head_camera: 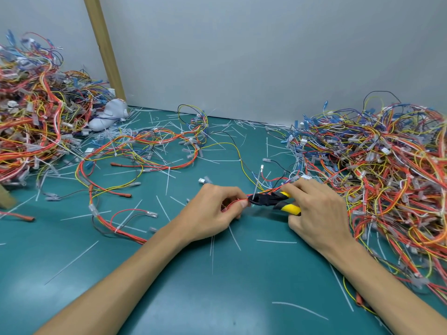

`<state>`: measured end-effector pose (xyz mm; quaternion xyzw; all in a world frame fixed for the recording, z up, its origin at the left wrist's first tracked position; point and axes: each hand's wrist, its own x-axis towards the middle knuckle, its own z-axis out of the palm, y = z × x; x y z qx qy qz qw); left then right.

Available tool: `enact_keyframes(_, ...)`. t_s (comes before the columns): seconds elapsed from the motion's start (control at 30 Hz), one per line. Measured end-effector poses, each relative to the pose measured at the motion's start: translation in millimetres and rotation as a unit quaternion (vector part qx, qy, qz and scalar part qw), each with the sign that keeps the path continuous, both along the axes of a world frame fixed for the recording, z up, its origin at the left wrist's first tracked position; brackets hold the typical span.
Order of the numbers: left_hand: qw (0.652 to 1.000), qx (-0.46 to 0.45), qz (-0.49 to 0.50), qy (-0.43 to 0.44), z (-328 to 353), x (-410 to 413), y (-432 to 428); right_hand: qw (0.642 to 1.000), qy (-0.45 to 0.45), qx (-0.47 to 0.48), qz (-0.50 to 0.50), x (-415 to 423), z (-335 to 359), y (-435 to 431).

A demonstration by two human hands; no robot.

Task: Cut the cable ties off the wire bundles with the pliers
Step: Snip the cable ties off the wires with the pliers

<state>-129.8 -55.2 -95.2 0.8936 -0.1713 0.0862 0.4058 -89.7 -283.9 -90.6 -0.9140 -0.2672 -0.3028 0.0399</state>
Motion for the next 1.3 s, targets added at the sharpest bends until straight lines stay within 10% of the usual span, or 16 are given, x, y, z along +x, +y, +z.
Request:
enact_keyframes(0.33, 0.882, 0.319, 0.169, -0.304, 29.8, -20.5, -14.8, 0.991, 0.102, 0.067, -0.057, -5.1, 2.2, -0.7)
enact_keyframes(0.7, 0.975, 0.08, 0.139, -0.154, 22.6, -31.5, -21.0, 0.986, 0.133, 0.097, -0.023, -5.2, 2.4, 0.4)
enact_keyframes(1.3, 0.977, 0.06, 0.15, -0.141, 15.7, -27.0, -17.5, 0.998, 0.061, 0.028, 0.006, -4.2, 5.2, -2.7)
